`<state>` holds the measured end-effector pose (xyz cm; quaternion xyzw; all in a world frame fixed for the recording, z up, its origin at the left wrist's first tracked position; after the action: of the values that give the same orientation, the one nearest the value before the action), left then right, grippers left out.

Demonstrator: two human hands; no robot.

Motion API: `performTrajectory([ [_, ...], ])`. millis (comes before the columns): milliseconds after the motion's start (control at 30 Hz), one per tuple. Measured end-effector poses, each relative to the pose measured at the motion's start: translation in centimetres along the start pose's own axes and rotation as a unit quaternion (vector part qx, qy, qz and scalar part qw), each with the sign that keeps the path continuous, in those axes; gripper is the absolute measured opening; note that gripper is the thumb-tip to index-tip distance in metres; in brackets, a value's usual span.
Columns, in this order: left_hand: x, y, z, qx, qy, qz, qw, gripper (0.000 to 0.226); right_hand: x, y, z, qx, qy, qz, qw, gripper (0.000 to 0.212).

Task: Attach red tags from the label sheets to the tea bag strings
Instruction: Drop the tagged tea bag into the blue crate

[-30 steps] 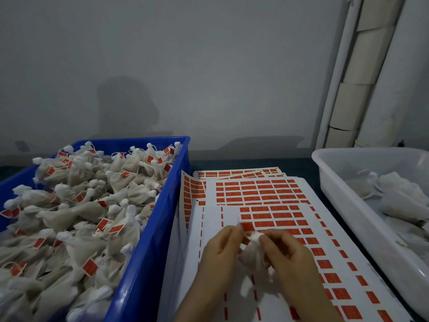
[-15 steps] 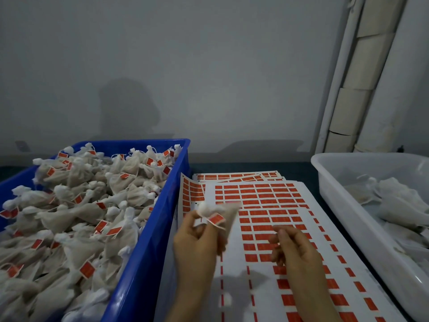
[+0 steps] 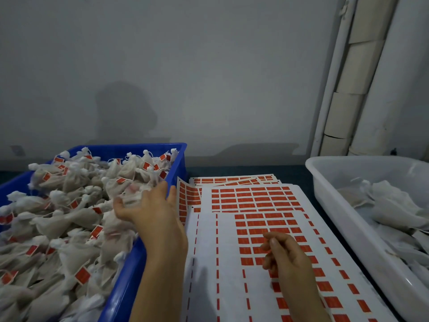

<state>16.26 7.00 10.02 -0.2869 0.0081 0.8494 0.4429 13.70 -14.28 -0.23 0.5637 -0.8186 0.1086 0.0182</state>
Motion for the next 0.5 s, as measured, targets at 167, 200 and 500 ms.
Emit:
performTrajectory([
  [167,-1.6,3.3,-4.5,0.033,-0.096,-0.154,0.983,0.030,-0.1,0.1,0.0,-0.007,0.041,-0.011,0.999,0.013],
  [200,-1.8,4.6,-5.7,0.056,-0.142,-0.210,0.966,0.024,-0.1,0.2,0.1,-0.008,0.061,-0.018,0.998,0.014],
  [500,-0.9,8.7,-11.7,0.135,-0.319,-0.349,0.871,0.024,-0.9,0.2,0.3,-0.015,0.267,-0.099,0.958,0.010],
])
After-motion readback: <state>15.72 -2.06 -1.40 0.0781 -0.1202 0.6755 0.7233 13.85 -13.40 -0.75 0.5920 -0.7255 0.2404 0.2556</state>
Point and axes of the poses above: each hand's wrist, its own y-axis away from the middle knuckle, its own x-axis out of the back of the hand, z = x × y, the point moved 4 cm from there along -y, towards the middle knuckle, and after that the axes turned 3 degrees about y, right-handed, at the moved point
